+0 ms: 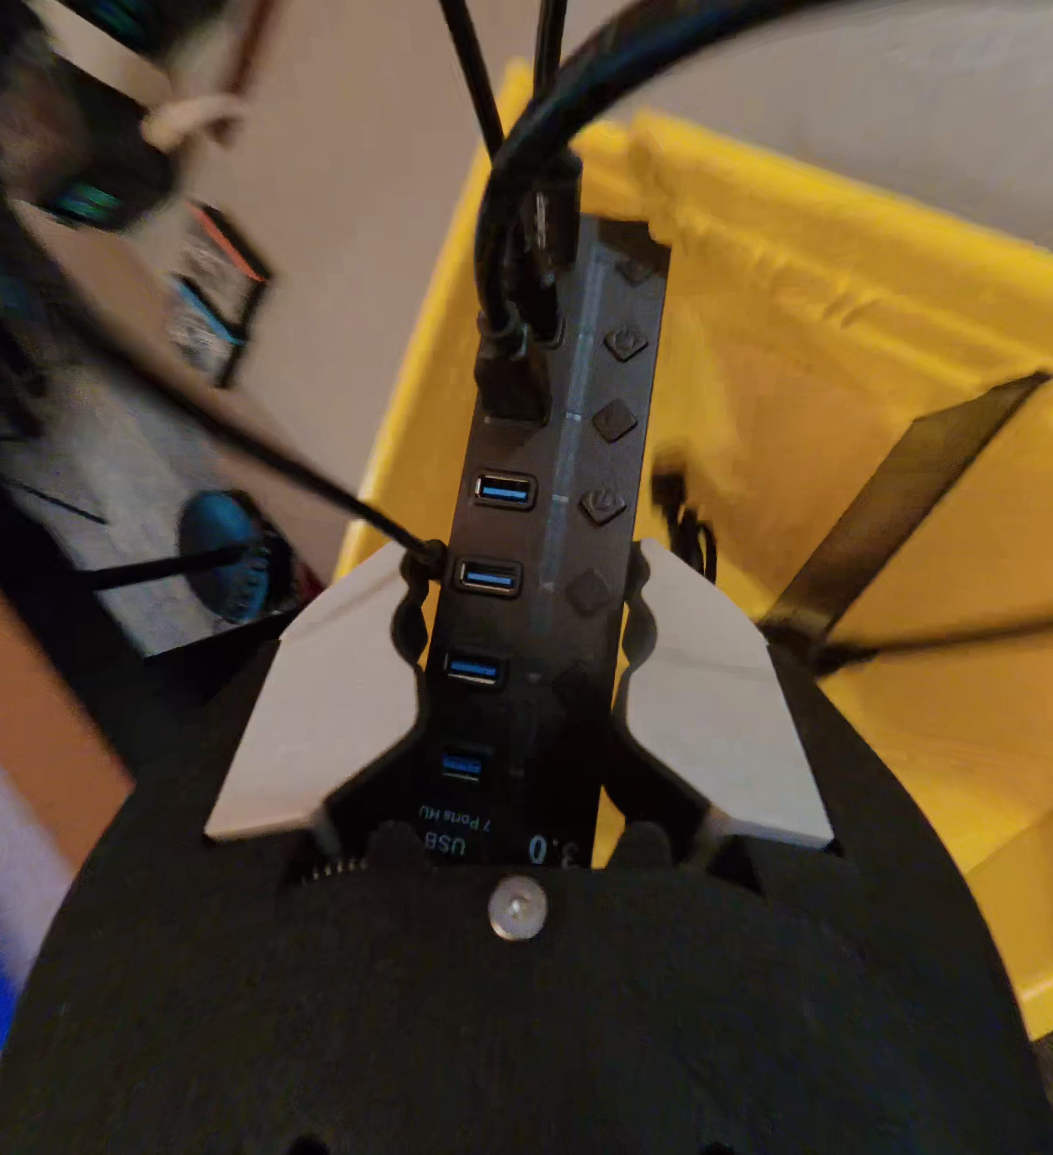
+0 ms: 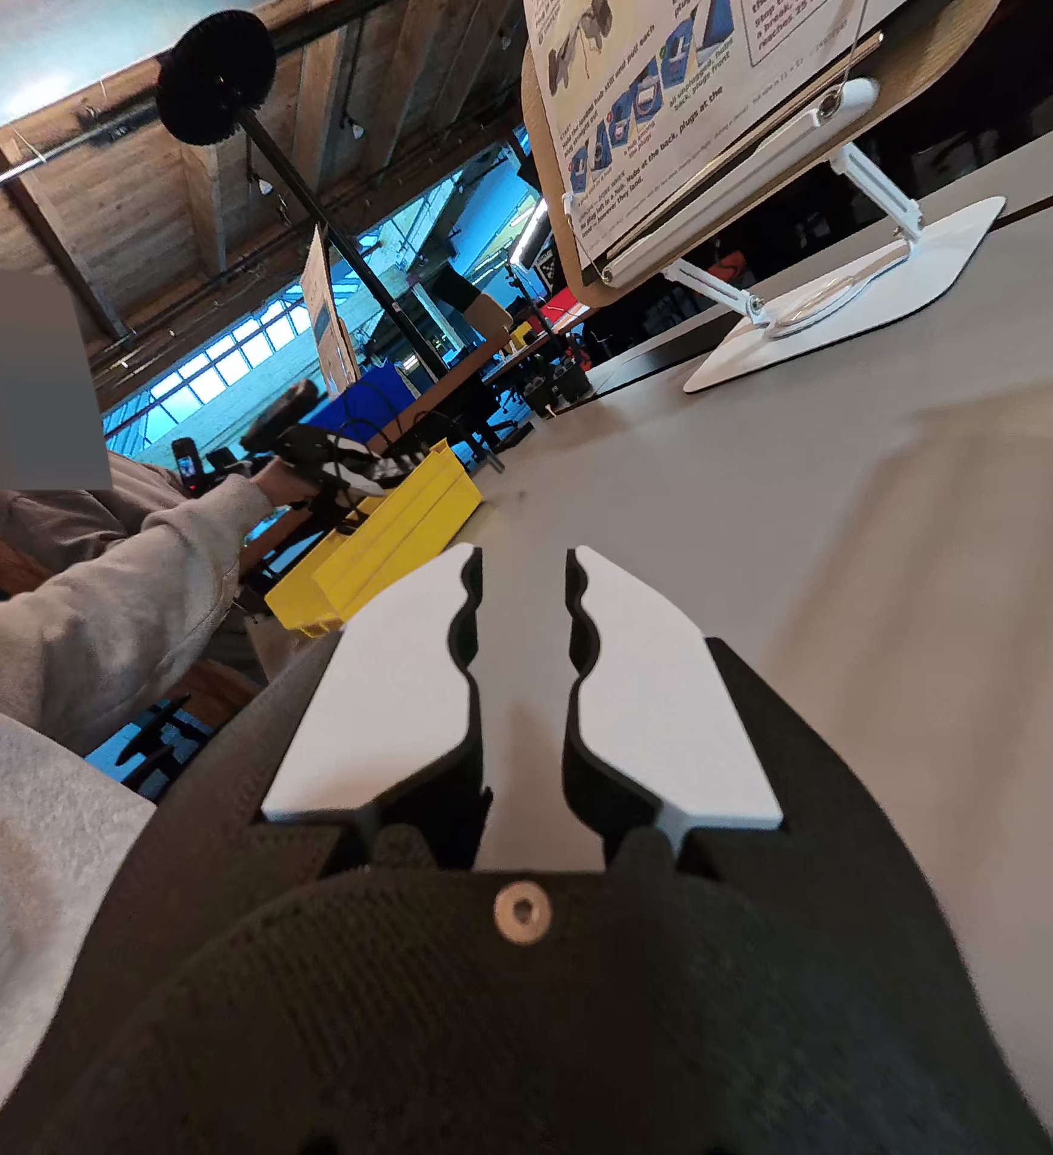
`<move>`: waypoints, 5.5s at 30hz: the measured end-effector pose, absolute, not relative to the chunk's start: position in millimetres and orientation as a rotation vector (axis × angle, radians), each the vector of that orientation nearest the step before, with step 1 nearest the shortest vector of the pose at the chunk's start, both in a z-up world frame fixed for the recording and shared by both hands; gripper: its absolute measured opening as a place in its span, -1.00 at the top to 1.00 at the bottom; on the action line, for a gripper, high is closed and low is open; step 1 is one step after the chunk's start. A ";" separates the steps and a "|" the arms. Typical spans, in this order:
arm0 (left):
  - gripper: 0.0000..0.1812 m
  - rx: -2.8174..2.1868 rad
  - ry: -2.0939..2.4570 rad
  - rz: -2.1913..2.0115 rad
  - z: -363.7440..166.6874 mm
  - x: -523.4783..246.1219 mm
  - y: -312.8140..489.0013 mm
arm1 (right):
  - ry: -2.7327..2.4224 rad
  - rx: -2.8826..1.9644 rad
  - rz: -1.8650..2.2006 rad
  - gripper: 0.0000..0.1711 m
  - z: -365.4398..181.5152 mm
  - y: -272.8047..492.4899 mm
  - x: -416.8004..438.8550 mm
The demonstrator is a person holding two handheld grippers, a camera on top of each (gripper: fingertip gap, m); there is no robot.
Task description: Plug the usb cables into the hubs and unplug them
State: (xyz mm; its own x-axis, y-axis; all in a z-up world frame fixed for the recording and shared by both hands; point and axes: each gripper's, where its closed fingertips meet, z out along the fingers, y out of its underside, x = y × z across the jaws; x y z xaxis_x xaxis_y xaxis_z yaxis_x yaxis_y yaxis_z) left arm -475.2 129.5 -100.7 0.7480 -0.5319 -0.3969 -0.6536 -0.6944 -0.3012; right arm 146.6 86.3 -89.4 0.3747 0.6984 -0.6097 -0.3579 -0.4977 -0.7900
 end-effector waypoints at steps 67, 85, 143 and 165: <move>0.65 -1.701 1.097 -1.441 -129.2 57.0 -11.9 | -0.890 -1.449 1.578 0.72 -76.3 22.7 51.2; 0.72 -1.783 0.599 -0.620 -126.0 -15.6 81.9 | -0.628 -1.638 1.621 0.65 -93.8 44.4 48.2; 0.69 -1.867 0.673 -0.638 -130.7 21.4 65.0 | -0.487 -1.703 1.855 0.91 -79.0 28.4 41.1; 0.71 -1.861 0.616 -0.786 -118.7 28.4 57.6 | -0.445 -1.566 2.074 0.90 -61.3 22.6 46.1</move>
State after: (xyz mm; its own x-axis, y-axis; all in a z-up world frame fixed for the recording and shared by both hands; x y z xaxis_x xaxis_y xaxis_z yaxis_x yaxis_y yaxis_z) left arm 28.4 57.6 -118.7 0.6613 -0.7085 0.2463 -0.0708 -0.3858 -0.9198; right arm 46.1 22.6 -61.3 -0.2140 0.5686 -0.7943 -0.1926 -0.8217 -0.5364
